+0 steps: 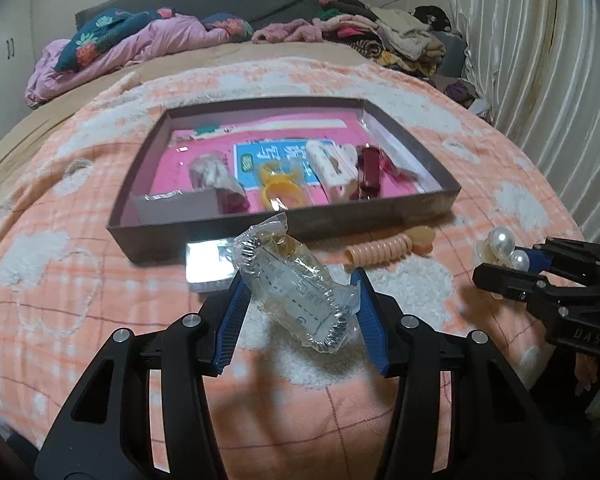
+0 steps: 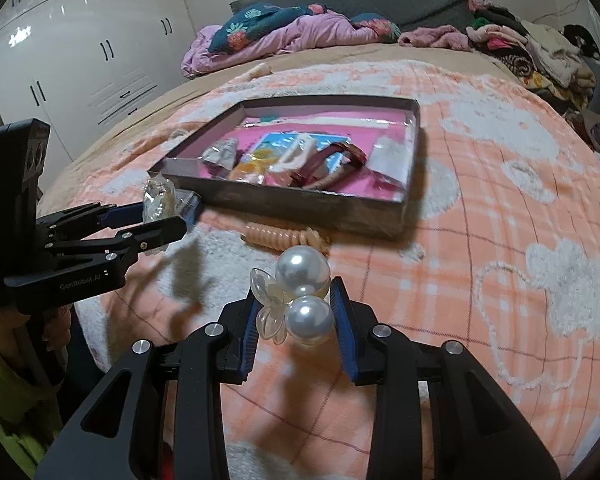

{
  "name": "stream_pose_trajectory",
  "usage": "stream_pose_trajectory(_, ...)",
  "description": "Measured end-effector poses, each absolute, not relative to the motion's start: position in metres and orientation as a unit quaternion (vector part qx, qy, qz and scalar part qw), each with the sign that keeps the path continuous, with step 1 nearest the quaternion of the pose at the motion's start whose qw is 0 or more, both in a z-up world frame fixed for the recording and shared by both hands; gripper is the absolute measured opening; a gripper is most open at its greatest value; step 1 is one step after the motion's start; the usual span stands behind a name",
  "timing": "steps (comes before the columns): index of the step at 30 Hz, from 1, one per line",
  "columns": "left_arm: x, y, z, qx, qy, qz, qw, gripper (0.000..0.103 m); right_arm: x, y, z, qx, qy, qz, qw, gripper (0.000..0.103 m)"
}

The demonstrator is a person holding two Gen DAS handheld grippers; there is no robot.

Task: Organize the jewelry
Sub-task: 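Carry the pearl earrings and clear chain bag over the box lid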

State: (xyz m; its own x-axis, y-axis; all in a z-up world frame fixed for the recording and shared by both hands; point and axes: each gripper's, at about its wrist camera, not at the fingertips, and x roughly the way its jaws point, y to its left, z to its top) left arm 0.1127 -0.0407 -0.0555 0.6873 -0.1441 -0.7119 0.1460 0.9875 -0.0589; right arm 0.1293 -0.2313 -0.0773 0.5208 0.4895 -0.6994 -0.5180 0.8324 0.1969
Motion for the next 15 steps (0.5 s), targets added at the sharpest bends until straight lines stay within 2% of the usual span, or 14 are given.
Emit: stream_pose_trajectory(15, 0.113, -0.007, -0.031, -0.028, 0.359, -0.047, 0.932, 0.043, 0.133, -0.202, -0.049, -0.032, 0.366, 0.306, 0.878, 0.032)
